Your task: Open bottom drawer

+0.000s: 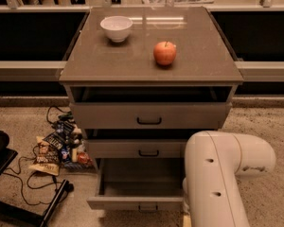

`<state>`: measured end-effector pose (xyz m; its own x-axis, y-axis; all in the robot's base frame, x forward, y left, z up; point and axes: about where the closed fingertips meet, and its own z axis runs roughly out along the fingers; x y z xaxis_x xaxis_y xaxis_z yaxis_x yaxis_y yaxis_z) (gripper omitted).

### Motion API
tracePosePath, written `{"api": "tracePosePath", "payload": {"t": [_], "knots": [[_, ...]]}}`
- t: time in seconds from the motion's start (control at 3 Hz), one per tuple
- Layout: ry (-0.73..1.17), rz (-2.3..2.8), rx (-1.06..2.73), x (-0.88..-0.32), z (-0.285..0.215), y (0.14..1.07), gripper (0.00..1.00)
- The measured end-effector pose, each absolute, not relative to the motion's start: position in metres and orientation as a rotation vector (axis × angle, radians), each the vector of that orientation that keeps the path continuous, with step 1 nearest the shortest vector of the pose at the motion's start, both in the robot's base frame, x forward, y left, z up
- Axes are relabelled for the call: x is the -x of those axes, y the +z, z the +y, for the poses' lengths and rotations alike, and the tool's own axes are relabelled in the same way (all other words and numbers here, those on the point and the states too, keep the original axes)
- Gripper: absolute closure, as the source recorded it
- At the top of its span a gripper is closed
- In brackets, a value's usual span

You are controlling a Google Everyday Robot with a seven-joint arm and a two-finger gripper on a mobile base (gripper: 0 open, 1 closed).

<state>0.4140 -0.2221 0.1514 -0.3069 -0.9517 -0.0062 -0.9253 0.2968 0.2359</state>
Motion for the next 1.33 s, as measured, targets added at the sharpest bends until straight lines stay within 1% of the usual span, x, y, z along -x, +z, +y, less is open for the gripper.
{"api": "tracePosePath", "payload": {"t": [0.33, 0.67, 1.0, 1.33], "knots": [[-0.301, -2.415, -1.761, -0.4123, -0.2213, 0.1586, 0.57], [-0.301, -2.415, -1.761, -0.4122, -0.2213, 0.1586, 0.8], [-0.289, -2.416, -1.757, -0.4084, -0.2203, 0.1634, 1.0], [-0.289, -2.416, -1.757, -0.4083, -0.2203, 0.1634, 0.0]]}}
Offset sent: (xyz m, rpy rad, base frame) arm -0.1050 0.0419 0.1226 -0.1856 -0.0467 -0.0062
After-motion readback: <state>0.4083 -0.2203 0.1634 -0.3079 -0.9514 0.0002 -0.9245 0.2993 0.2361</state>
